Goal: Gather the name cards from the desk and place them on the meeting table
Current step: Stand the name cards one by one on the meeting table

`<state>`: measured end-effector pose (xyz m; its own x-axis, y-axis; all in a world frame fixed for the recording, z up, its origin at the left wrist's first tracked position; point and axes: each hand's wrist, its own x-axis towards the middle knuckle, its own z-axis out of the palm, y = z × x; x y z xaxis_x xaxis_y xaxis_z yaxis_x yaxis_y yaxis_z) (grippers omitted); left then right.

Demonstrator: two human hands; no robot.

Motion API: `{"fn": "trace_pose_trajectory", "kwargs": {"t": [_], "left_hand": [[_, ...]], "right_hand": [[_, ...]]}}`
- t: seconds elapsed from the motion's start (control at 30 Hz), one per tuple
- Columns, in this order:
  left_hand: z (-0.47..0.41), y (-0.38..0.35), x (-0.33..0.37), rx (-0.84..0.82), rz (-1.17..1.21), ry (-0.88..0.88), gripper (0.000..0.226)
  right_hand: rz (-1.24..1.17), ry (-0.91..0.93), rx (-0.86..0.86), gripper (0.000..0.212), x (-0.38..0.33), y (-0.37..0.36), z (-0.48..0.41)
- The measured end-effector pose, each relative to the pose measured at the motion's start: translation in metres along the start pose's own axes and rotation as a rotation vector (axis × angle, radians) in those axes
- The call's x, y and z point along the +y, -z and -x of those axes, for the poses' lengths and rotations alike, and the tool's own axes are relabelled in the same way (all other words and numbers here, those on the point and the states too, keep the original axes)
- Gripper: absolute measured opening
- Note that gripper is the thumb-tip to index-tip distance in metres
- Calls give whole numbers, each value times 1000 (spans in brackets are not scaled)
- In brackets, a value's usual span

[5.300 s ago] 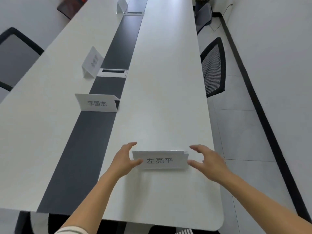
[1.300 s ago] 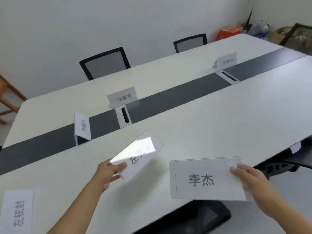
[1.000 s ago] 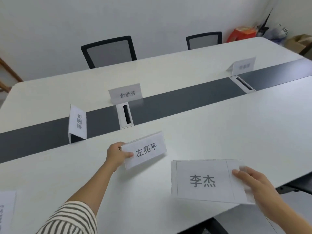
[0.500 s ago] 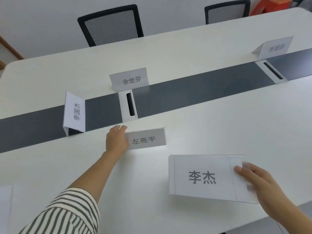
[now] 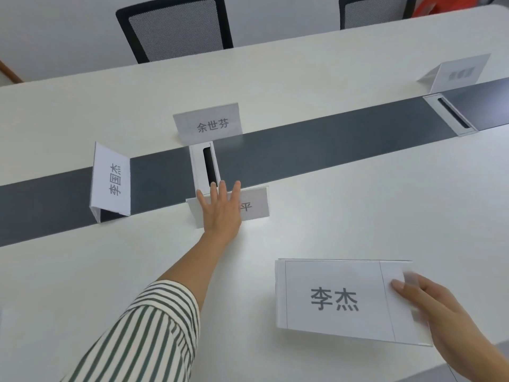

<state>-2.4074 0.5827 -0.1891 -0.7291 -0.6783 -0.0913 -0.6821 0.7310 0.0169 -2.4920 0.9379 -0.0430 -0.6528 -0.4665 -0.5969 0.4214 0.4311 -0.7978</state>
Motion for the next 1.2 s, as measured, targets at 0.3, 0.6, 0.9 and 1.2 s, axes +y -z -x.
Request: {"fn": "trace_pose_trajectory", "kwargs": {"t": [0.3, 0.6, 0.9, 1.2], "left_hand": [[-9, 0, 5, 19, -33, 42, 53], [-6, 25, 23, -54, -126, 60, 66], [91, 119, 164, -93, 732, -156, 25], [252, 159, 341, -326, 1367, -89, 33]], "right_hand": [[16, 0, 60, 24, 11, 15, 7], [-19, 45, 118, 23, 23, 46, 30], [-183, 164, 165, 28, 37, 134, 87], [-242, 263, 227, 74, 92, 295, 177]]}}
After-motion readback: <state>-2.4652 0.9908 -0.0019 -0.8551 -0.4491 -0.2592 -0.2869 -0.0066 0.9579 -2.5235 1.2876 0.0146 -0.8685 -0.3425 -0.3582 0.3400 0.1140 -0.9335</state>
